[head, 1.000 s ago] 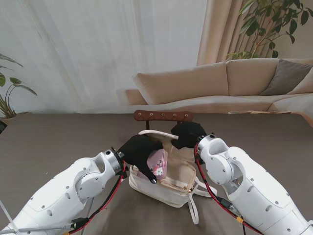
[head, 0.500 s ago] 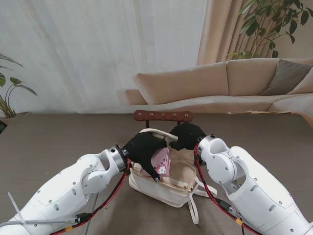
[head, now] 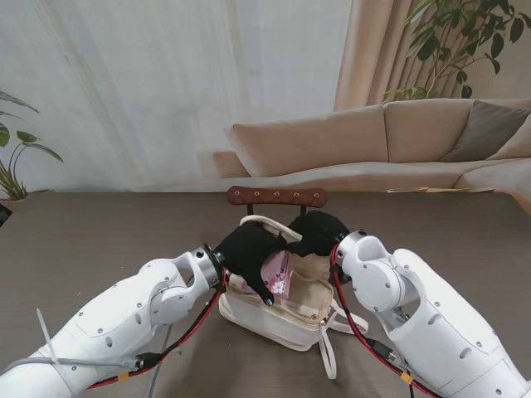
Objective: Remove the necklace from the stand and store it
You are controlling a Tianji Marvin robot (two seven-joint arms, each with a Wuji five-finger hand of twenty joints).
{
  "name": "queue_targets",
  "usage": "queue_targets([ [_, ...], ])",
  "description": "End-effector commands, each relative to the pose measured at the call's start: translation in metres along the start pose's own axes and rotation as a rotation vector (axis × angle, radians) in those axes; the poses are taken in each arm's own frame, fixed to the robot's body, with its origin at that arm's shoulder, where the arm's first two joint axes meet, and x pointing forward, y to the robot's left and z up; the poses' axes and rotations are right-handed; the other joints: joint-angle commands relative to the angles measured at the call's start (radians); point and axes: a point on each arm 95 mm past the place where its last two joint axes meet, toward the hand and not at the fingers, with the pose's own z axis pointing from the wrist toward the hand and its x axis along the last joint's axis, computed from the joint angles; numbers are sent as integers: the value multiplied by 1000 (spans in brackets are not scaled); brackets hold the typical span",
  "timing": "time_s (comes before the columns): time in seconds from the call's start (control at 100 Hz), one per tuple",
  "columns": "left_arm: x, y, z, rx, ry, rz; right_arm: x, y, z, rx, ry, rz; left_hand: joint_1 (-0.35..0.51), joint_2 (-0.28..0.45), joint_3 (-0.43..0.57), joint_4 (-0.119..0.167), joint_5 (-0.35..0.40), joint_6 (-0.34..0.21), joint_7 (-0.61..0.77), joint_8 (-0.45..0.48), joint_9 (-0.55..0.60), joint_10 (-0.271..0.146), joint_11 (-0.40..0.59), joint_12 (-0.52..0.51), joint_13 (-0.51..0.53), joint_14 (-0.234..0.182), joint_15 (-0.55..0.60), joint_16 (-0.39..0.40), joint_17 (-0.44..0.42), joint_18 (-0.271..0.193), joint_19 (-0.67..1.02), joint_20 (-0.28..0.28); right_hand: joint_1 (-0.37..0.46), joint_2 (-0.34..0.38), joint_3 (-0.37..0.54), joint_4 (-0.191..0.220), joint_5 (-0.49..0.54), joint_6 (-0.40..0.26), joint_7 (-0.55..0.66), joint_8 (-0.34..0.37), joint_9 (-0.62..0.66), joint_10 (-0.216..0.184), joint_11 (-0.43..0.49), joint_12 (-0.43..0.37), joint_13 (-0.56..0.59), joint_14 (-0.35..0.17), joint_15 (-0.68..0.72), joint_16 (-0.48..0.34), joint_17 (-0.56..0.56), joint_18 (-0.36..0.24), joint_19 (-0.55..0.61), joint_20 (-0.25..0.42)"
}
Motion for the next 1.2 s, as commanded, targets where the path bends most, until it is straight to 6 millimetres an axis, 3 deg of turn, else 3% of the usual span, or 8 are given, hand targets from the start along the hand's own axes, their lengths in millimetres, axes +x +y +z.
queue_targets([
  [0.0,1,4,3,-19,-4,-4,6,-3,-1,19,20,6,491,182,586,79,98,-285,359,34,4,-121,43,25,-23,-47,61,31,-40,-78,-5,7,6,-36,58,-28,32,-3,33,18,81,20,41,9,9,-39,35,11,379,32,56,20],
  [0.18,2,7,2,-35,2,-2,5,-4,-2,27,17,26,466,181,573,74,78,-290,165,20,-25,-115,6,-17,-49,-35,-4,-7,-82,-67,-54,-6,7,-37,59,-29,33,1,32,18,80,22,42,9,9,-37,35,11,377,33,56,22],
  [0.32,3,7,-1,-60,6,4,5,-5,-2,32,16,37,360,202,609,70,85,-258,-188,-44,-157,-91,80,-240,-95,-15,-100,-64,-149,-49,-136,-19,10,-38,60,-29,34,3,31,18,80,25,42,8,9,-32,34,11,373,37,55,24],
  [0.36,3,7,-2,-64,4,3,5,-5,-2,33,16,40,301,225,648,99,90,-229,-290,-61,-194,-77,91,-398,-113,-3,-134,-86,-170,-40,-159,-22,10,-37,60,-29,34,4,31,19,80,25,43,8,9,-34,34,11,373,37,55,24],
  [0.4,4,8,-3,-70,3,0,6,-5,-2,34,17,41,261,246,673,147,90,-205,-367,-96,-218,-72,71,-451,-131,6,-179,-116,-193,-32,-190,-32,10,-37,61,-29,34,4,30,19,80,24,43,8,9,-35,34,11,373,37,55,25],
  [0.52,5,8,-4,-79,2,-3,6,-4,-2,33,16,44,200,238,654,148,36,-159,-522,-179,-294,-65,4,-539,-196,22,-303,-214,-256,-19,-272,-62,12,-42,62,-30,35,7,31,19,81,27,45,8,9,-33,37,12,373,40,57,27],
  [0.9,9,4,-12,-92,-1,30,3,-6,-2,41,6,49,71,264,566,132,-119,-57,-701,-299,-454,-40,-79,-662,-397,23,-403,-324,-388,-18,-461,-143,16,-42,63,-35,37,12,30,20,81,31,47,7,9,-32,39,13,374,44,56,29],
  [1.19,11,3,-15,-85,-12,6,3,-8,-2,52,6,54,30,277,513,126,-206,48,-763,-389,-538,27,-121,-732,-523,66,-440,-373,-439,-8,-584,-209,18,-45,67,-36,38,16,29,21,81,34,50,7,9,-33,40,14,375,44,56,30],
])
